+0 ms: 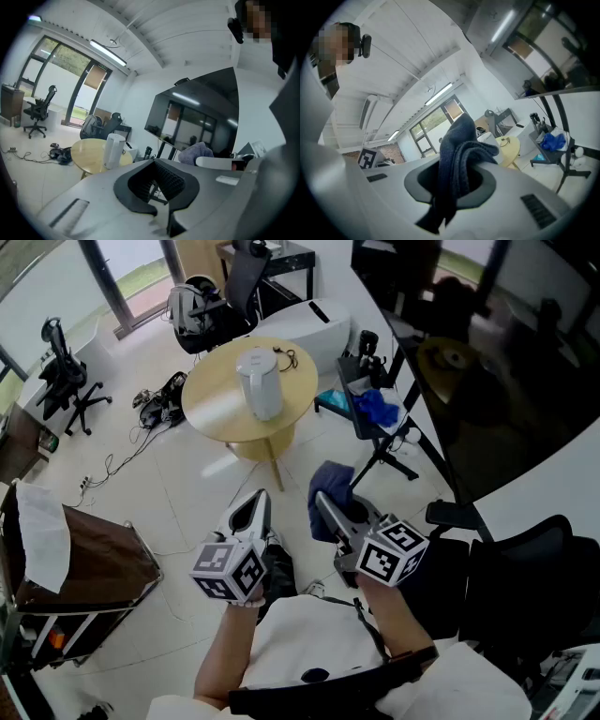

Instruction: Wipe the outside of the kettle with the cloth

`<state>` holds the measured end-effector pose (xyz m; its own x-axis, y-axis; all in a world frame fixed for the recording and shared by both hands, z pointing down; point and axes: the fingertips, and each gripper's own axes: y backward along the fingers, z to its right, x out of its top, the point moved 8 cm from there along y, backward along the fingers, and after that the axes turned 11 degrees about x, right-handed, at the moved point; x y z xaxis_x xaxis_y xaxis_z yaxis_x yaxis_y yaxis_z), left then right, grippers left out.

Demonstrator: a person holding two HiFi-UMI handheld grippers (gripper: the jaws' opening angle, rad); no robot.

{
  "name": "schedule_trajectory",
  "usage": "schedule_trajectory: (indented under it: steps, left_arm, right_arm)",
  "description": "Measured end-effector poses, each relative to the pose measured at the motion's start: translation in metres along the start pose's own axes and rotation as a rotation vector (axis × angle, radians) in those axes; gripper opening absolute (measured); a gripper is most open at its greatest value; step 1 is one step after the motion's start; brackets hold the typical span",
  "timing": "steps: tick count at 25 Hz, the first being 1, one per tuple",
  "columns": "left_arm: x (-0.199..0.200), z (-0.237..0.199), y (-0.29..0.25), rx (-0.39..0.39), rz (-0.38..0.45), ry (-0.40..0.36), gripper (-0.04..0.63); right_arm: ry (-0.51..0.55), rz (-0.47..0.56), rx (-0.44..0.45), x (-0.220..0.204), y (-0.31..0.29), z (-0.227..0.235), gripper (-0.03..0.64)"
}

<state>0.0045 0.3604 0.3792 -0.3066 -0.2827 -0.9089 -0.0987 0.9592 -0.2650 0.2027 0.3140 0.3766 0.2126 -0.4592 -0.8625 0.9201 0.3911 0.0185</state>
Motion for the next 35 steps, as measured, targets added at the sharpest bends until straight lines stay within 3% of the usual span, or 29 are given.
schedule_trajectory:
  steps: [10,17,21,27,31,35]
  left_arm:
    - [0.018,-0.056,-0.098,0.064,-0.025,-0.033,0.007]
    - [0.037,-0.100,-0.194,0.087,-0.111,-0.127,0.242]
    - [0.036,-0.121,-0.247,0.090,-0.164,-0.197,0.322]
    - [0.030,-0.124,-0.299,0.015,-0.211,-0.250,0.322]
    - [0.018,-0.123,-0.324,0.026,-0.233,-0.278,0.322]
    - [0.009,-0.128,-0.341,0.050,-0.235,-0.259,0.322]
  right_arm:
    - [-0.025,0.010,-0.070,0.024,-0.064,0.069,0.064]
    - [-0.018,0.041,-0.117,0.072,-0.137,0.113,0.064]
    - [0.003,0.041,-0.145,0.089,-0.175,0.135,0.064]
    - [0.060,0.002,-0.161,0.111,-0.217,0.161,0.064]
    - [0.128,-0.105,-0.129,0.122,-0.236,0.173,0.063]
    - [0.237,-0.237,-0.096,0.128,-0.260,0.194,0.063]
